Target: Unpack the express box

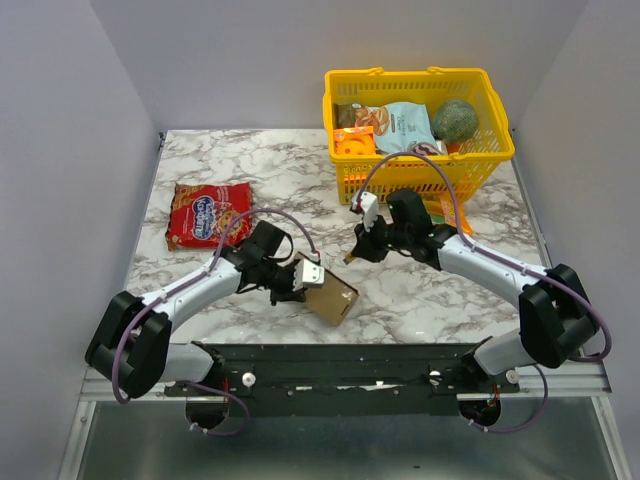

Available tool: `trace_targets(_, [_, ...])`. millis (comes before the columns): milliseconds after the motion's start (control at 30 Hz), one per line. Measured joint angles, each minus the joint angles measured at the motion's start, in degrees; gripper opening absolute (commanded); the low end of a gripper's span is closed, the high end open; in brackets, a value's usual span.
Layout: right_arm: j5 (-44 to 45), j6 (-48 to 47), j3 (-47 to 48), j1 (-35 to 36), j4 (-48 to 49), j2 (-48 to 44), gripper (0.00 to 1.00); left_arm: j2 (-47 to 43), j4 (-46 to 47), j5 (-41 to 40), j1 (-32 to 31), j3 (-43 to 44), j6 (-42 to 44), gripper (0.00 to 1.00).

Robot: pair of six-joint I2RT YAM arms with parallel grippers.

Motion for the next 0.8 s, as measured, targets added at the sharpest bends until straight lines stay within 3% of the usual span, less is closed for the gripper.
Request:
trace_targets(433, [-4.2,0.0,1.9,3.8,-0.2,4.7,0.00,-3.3,-3.4,-2.0,0.1,-6.3,2.6,0.03])
trace_targets(800, [-6.1,-0.3,4.8,8.1,-0.4,5.2,0.00,-2.1,4.2,-2.1,0.1,-6.4,-2.7,0.13])
